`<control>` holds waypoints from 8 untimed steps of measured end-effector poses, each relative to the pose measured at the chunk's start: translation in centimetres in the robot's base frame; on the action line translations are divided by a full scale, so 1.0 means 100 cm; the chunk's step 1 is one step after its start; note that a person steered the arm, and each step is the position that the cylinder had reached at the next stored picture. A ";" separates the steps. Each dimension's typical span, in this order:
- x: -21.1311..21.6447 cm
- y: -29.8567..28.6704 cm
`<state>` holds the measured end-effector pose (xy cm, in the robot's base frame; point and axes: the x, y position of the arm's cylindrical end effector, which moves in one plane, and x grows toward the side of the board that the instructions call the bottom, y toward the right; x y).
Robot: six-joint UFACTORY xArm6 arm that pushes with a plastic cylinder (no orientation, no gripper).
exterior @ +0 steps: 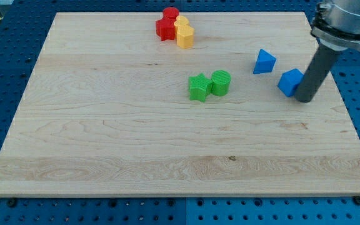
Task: Move your arm to the top center
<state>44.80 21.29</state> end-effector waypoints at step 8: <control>-0.175 -0.133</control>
<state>27.30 8.02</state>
